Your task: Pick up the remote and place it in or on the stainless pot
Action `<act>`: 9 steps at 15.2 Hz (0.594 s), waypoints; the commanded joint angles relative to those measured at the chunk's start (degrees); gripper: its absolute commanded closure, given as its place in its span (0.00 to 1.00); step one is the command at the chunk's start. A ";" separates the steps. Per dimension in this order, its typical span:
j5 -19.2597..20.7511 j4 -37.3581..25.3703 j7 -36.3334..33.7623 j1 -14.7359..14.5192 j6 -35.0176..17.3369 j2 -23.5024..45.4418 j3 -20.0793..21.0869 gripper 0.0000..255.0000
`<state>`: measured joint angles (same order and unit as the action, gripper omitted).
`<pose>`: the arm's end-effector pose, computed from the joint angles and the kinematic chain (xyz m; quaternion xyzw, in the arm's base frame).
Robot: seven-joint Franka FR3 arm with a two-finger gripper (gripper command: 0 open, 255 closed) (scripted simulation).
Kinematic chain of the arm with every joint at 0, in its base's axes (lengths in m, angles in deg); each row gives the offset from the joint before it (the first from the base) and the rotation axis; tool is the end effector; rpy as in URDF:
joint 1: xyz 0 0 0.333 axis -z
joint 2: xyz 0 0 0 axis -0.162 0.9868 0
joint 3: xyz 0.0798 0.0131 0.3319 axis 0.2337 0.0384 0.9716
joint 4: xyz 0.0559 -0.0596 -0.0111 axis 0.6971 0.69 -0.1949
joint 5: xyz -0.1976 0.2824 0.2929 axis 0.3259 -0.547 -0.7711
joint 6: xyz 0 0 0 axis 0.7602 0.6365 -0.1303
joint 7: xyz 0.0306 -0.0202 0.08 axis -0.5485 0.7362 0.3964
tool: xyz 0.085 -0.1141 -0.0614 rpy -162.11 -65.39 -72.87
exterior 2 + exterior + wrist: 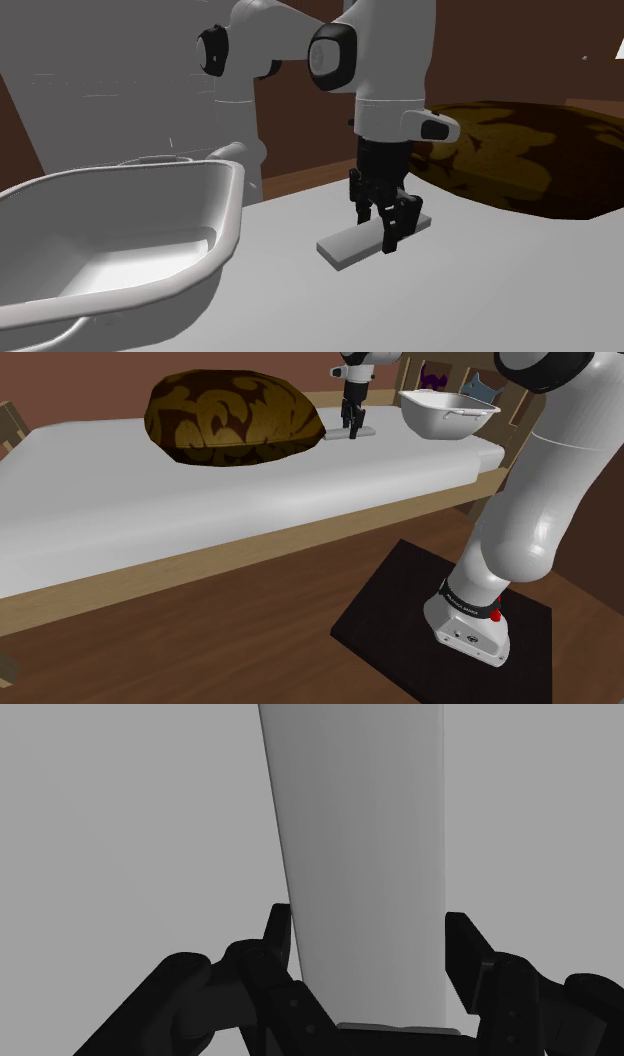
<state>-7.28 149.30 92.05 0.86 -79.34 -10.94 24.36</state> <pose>0.5919 -0.2388 0.4776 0.8949 0.4462 0.0057 0.0093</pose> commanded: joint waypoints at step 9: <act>0.08 -2.11 -0.07 0.00 2.30 -0.11 -0.01 1.00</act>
<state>-7.31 147.67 92.02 0.87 -77.71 -10.85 24.36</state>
